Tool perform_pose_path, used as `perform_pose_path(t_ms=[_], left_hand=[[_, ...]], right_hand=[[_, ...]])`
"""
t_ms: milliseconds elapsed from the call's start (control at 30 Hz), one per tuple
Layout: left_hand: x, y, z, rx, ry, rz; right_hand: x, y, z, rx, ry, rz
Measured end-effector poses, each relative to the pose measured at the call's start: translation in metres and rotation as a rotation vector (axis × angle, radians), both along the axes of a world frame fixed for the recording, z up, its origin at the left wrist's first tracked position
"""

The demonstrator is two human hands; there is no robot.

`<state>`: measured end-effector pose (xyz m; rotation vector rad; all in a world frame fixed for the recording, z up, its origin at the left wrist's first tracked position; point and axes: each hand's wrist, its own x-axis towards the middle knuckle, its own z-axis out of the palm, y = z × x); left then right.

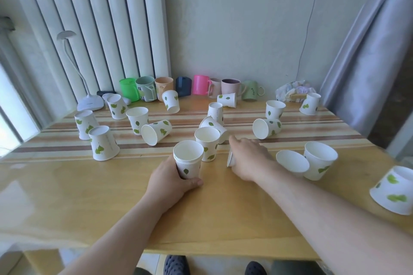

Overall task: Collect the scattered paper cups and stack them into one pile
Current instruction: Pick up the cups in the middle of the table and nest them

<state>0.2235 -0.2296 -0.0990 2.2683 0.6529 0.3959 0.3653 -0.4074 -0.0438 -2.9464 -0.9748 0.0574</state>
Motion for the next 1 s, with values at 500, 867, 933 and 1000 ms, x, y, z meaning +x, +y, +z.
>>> perform_pose_path(t_ms=[500, 867, 933, 1000], left_hand=[[-0.008, 0.000, -0.003, -0.083, -0.127, -0.029], [-0.010, -0.004, 0.000, -0.062, -0.124, -0.093], [-0.011, -0.005, 0.001, -0.054, -0.117, -0.092], [-0.010, -0.005, 0.000, -0.056, -0.107, -0.089]], right_hand=[[-0.052, -0.012, -0.027, 1.229, 0.442, -0.214], [-0.070, 0.046, 0.010, 1.003, 0.209, 0.090], [-0.070, 0.046, 0.003, 0.887, 0.222, 0.073], [-0.069, 0.042, -0.003, 0.794, 0.249, 0.077]])
